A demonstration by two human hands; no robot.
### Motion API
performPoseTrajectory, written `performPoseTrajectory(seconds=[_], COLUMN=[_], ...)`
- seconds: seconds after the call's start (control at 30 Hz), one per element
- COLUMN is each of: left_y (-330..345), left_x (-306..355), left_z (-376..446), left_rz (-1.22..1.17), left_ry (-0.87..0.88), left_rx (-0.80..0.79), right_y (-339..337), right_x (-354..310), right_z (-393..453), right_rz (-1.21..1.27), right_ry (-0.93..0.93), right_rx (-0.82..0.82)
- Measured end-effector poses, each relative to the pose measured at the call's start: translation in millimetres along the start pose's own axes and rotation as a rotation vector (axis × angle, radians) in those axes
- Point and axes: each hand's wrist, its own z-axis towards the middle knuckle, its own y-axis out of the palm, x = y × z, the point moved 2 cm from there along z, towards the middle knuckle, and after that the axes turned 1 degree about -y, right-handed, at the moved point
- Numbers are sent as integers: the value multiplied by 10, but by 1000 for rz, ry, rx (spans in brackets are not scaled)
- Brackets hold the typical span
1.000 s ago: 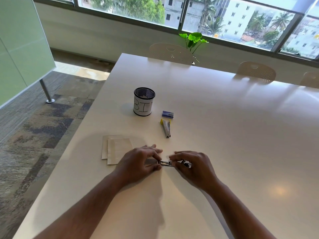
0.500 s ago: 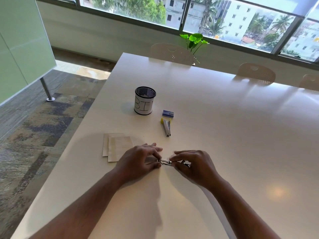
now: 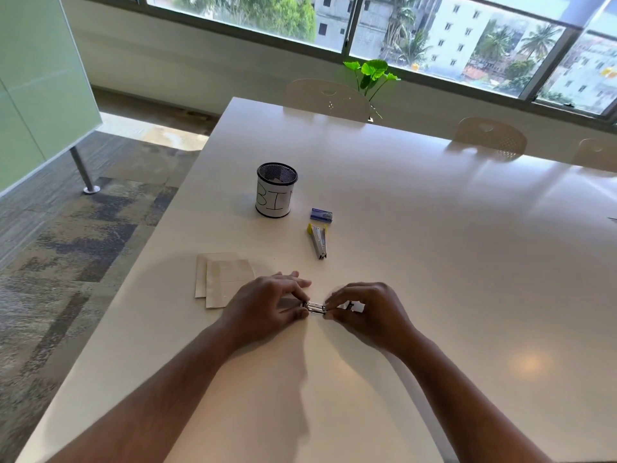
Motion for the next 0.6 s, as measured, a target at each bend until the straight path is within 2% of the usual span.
performPoseTrajectory(seconds=[0.2,0.37,0.6], left_y=[-4,-8,-13], left_x=[-1,2,22], left_z=[-5,-9,-18], left_rz=[4,4,-3], left_ry=[-10,-8,-12], left_rx=[-3,-2,10], right_y=[-63,-239,-349], right_x=[-60,-197,-418], right_z=[13,238,633], right_rz=[-32,-171,-555], right_ry=[-44,-124,-243], right_rx=[-35,-236,-549])
